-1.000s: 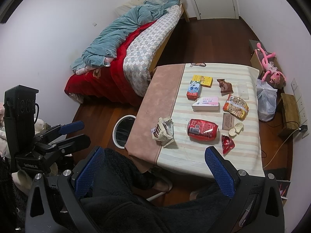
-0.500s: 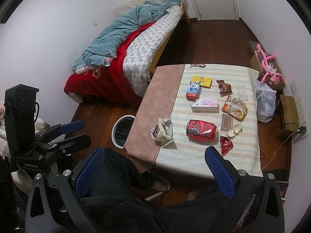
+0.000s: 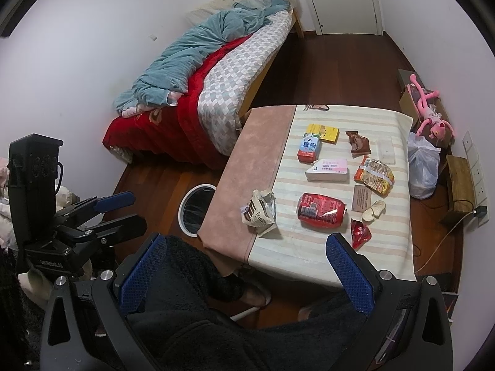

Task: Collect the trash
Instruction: 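Grasp the cream biscuit wrapper with the left tool while the right tool grasps the red Coca-Cola can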

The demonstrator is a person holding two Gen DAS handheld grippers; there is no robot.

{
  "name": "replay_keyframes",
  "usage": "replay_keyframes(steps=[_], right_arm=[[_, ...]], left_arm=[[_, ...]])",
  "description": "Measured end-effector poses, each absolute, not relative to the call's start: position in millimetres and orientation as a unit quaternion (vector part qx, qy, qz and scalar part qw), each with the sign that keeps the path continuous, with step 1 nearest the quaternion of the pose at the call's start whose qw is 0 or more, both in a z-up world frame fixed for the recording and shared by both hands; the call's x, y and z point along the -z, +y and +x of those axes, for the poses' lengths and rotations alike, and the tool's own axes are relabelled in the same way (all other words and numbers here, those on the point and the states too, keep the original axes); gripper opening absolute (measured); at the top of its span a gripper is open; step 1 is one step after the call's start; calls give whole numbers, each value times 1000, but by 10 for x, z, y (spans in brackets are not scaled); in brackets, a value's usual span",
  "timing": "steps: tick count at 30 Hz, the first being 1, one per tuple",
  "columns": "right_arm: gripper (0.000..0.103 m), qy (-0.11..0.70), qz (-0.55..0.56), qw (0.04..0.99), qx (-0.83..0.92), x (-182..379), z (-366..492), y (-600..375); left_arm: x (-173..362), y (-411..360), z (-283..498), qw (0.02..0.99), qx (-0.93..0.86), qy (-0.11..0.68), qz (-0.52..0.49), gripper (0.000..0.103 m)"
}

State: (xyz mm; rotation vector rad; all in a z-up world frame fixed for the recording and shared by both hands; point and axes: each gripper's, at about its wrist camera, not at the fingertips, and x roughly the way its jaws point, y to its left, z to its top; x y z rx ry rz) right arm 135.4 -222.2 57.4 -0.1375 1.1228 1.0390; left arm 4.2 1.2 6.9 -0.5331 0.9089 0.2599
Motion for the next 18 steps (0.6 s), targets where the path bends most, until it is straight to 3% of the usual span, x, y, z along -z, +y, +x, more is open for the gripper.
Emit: replay_keyframes(steps=[5, 9, 18], right_arm=[[103, 507, -84, 732, -447, -490, 1415, -2146], [103, 502, -139, 746, -416, -157, 1538, -1963], [103, 498, -387, 687, -362, 1621, 1946, -968]], left_arm=[[80, 66, 87, 848, -203, 443, -209, 103], [538, 224, 205, 820, -322, 451, -144, 103], [2209, 696, 411, 716, -403, 546, -160, 103]])
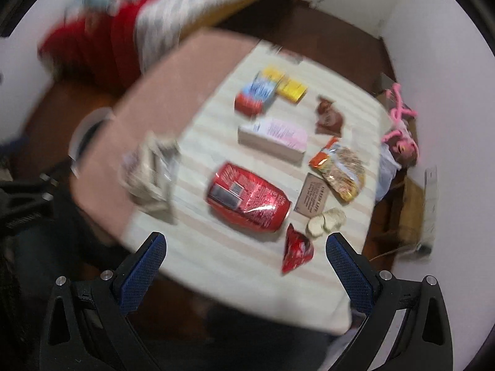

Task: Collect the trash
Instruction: 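Grasp the cream biscuit wrapper with the left tool while the right tool grasps the red Coca-Cola can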

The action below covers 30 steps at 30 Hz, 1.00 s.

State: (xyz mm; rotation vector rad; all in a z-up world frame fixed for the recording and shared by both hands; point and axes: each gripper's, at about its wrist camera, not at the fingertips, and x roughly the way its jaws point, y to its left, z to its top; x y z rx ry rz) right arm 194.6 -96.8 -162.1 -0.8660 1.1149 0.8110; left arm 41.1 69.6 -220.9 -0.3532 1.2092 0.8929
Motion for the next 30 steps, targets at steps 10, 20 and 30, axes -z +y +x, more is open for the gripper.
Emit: replay_keyframes(steps=[10, 20, 30], right_arm=[[103, 498, -522, 589, -365, 2792, 2155, -334], [97, 631, -353, 614, -317, 2959, 2569, -454], [97, 735, -130, 615, -252, 3171, 2935, -1044]], left_arm=[[2919, 907, 301, 658, -422, 577, -237, 103], [2752, 1009, 423, 669, -386, 561, -297, 103], [2968, 1103, 757, 649, -281, 535, -463, 103]])
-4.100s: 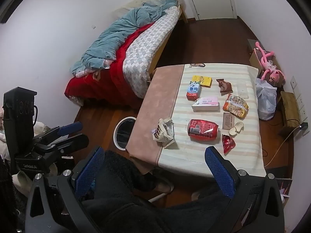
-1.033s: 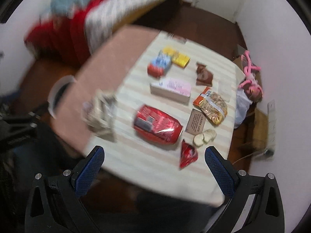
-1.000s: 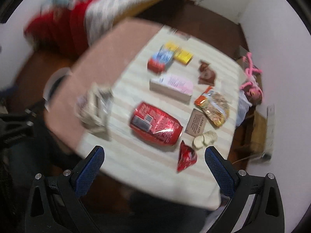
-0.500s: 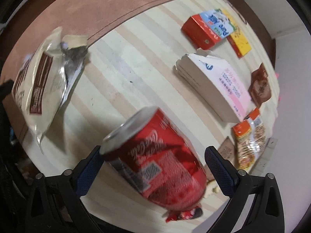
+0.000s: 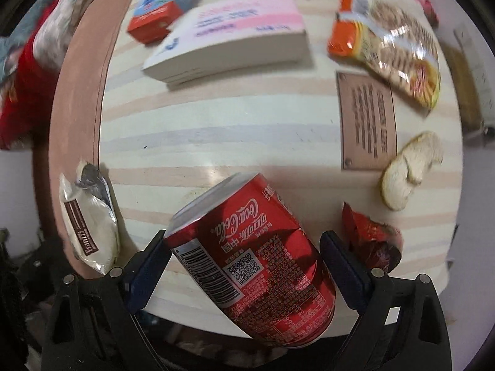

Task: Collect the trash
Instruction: 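Grasp the cream biscuit wrapper with the left tool while the right tool grasps the red Coca-Cola can, then carry both items over the white bin and open both tools to drop them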

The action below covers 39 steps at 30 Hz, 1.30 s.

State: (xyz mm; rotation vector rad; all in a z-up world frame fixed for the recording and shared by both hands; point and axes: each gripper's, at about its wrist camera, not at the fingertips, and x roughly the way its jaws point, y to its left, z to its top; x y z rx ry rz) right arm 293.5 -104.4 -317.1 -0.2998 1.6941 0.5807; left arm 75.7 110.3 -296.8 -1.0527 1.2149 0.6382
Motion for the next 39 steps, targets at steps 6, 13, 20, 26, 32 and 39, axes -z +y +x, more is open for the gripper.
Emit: replay_keyframes(steps=[6, 13, 20, 26, 32, 39], right_arm=[[98, 708, -165, 625, -285, 3138, 2919, -1038], [98, 681, -268, 606, -311, 3199, 2565, -830], [97, 678, -272, 610, -307, 3456, 2225, -775], [84, 672, -251, 631, -297, 3515, 2142, -943], [83, 658, -228, 654, -294, 3441, 2000, -1089], [83, 635, -182, 690, -294, 3194, 1674, -1067]], left_arm=[[3169, 1059, 1007, 641, -263, 547, -470, 77], [3057, 947, 1157, 691, -268, 569, -357, 59], [3058, 973, 1127, 709, -262, 585, -293, 59], [2870, 867, 1053, 729, -267, 573, -261, 45], [2673, 716, 1053, 750, -280, 553, -232, 44], [2229, 755, 880, 779, -305, 510, -201, 44]])
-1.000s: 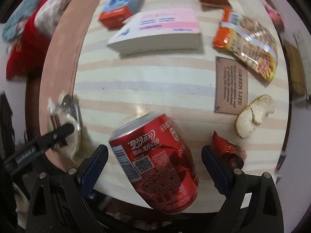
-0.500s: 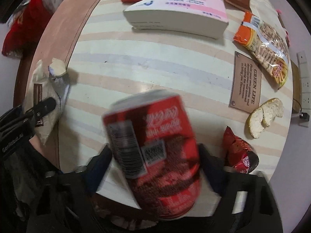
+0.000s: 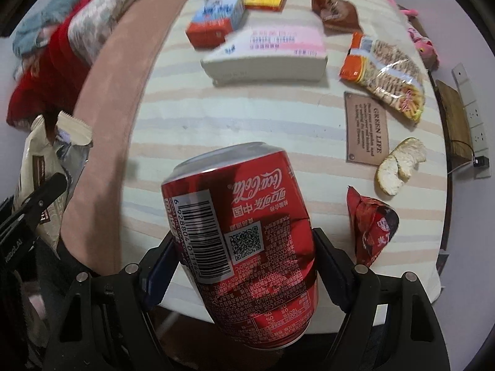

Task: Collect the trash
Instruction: 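Carry both items over the white bin and open both tools to drop them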

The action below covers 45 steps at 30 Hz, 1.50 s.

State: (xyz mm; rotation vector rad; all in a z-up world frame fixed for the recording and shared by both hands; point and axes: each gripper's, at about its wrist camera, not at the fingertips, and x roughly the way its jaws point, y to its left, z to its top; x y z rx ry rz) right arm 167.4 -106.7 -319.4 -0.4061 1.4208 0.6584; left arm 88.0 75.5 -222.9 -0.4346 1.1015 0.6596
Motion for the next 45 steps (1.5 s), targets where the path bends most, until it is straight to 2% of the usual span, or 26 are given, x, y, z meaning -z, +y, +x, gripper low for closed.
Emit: replay_keyframes(steps=[4, 8, 11, 18, 25, 33, 34, 35, 36, 37, 43, 44, 45], right_arm=[[83, 618, -159, 705, -310, 2978, 1566, -1007], [83, 605, -135, 708, -339, 2465, 1596, -855], [83, 595, -125, 704, -367, 2042, 1929, -654], [83, 590, -101, 669, -440, 1687, 1349, 226], [83, 620, -115, 622, -464, 2079, 786, 1475], [83, 659, -188, 590, -427, 3140, 388, 2648], [83, 662, -195, 585, -426, 3246, 359, 2742], [83, 665, -207, 583, -418, 3383, 327, 2854], [83, 668, -213, 580, -414, 3491, 303, 2938], [83, 673, -216, 573, -415, 3585, 284, 3011], [84, 692, -251, 546, -399, 4039, 152, 3368], [88, 689, -259, 547, -400, 4061, 131, 3402], [96, 684, -267, 548, -401, 4080, 111, 3460]], left_arm=[[1908, 882, 755, 795, -319, 480, -190, 44], [1545, 1056, 516, 807, -331, 449, -193, 44], [1306, 1236, 283, 814, -345, 426, -193, 44], [1060, 1826, -396, 808, -383, 393, -216, 44], [1455, 2649, -1096, 767, -412, 402, -284, 44], [2613, 3576, -1488, 704, -368, 439, -421, 46], [2744, 3641, -1497, 698, -360, 440, -435, 48], [2875, 3708, -1492, 687, -360, 447, -446, 60], [2986, 3759, -1494, 676, -360, 453, -455, 80], [3069, 3810, -1499, 671, -356, 454, -466, 87], [3428, 3973, -1689, 634, -387, 456, -490, 99], [3418, 3983, -1728, 632, -395, 456, -486, 99], [3412, 3986, -1797, 628, -410, 456, -479, 99]])
